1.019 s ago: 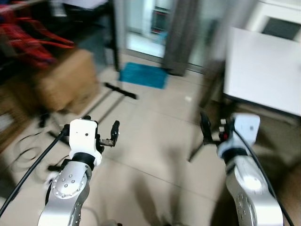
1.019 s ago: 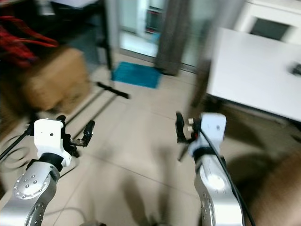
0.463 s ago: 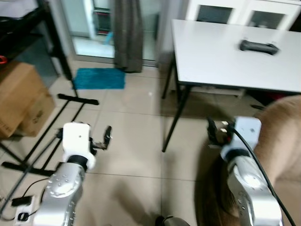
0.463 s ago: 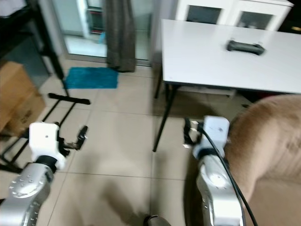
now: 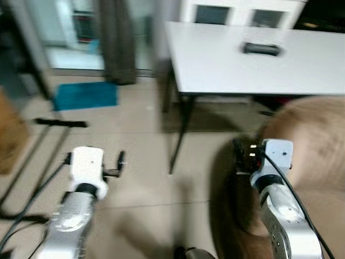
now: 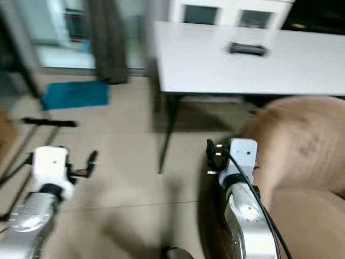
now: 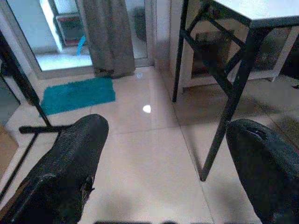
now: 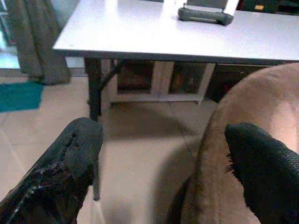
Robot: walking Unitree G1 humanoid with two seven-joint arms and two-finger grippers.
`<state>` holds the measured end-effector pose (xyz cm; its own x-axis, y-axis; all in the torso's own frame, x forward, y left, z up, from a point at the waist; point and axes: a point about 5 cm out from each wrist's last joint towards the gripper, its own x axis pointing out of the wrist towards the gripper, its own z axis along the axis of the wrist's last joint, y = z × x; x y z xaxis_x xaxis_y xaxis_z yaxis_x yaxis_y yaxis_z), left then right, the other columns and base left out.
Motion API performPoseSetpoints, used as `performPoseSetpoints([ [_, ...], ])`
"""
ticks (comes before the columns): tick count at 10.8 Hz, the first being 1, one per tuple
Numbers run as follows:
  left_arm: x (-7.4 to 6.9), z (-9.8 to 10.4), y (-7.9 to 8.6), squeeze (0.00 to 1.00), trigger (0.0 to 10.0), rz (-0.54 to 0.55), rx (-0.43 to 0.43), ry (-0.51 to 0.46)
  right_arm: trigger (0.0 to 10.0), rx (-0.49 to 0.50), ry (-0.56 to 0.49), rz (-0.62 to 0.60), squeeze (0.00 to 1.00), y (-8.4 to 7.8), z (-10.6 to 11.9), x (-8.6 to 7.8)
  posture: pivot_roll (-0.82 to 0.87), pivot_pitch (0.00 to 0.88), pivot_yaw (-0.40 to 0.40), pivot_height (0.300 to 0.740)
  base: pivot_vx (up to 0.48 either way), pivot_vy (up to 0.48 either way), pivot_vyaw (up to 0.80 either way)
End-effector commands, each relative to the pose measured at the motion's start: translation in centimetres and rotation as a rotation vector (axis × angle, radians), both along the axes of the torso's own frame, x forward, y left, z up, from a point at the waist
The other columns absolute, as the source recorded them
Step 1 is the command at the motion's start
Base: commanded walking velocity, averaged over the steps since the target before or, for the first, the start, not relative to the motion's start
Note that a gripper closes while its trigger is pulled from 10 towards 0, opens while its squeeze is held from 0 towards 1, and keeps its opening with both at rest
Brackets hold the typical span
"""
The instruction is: Move the pillow to the sofa from floor
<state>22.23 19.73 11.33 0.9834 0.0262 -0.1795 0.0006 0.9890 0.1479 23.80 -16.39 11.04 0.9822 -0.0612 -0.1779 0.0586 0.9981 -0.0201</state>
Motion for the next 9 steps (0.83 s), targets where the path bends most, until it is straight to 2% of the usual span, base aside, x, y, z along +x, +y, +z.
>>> performPoseSetpoints([
  [1,0.1,0.0,0.4,0.50,10.0,0.007,-0.002,-0.003,10.0,0.001,0.001,0.027,0.00,0.2,0.1,0.2,0.11,0.000,-0.075,0.732,0.000,0.000,-0.75],
  [2,0.5,0.1,0.8,0.40,10.0,0.025,0.013,-0.013,10.0,0.000,0.002,0.074,0.00,0.2,-0.1,0.3,0.12,0.000,-0.086,0.732,0.000,0.000,0.00],
  [4,1.0,0.6,1.2,0.38,10.0,0.024,0.031,-0.032,10.0,-0.006,0.038,0.113,0.00,0.6,-0.6,0.3,0.12,0.000,-0.085,0.732,0.000,0.000,0.00],
  [6,2.2,1.2,1.5,0.37,10.0,-0.010,0.041,-0.050,10.0,0.018,0.022,0.113,0.00,1.4,-0.9,-0.1,0.13,0.000,-0.034,0.732,0.000,0.000,0.00],
  [8,4.3,1.1,1.6,0.37,10.0,-0.027,0.053,-0.053,10.0,-0.024,0.075,0.077,0.00,0.6,-2.5,-1.1,0.05,0.000,0.021,0.732,0.000,0.000,0.00],
  [9,4.4,0.6,1.9,0.38,10.0,-0.028,0.066,-0.036,10.0,-0.037,0.083,0.048,0.00,0.0,-2.5,-1.8,0.02,0.000,0.026,0.732,0.000,0.000,0.00],
])
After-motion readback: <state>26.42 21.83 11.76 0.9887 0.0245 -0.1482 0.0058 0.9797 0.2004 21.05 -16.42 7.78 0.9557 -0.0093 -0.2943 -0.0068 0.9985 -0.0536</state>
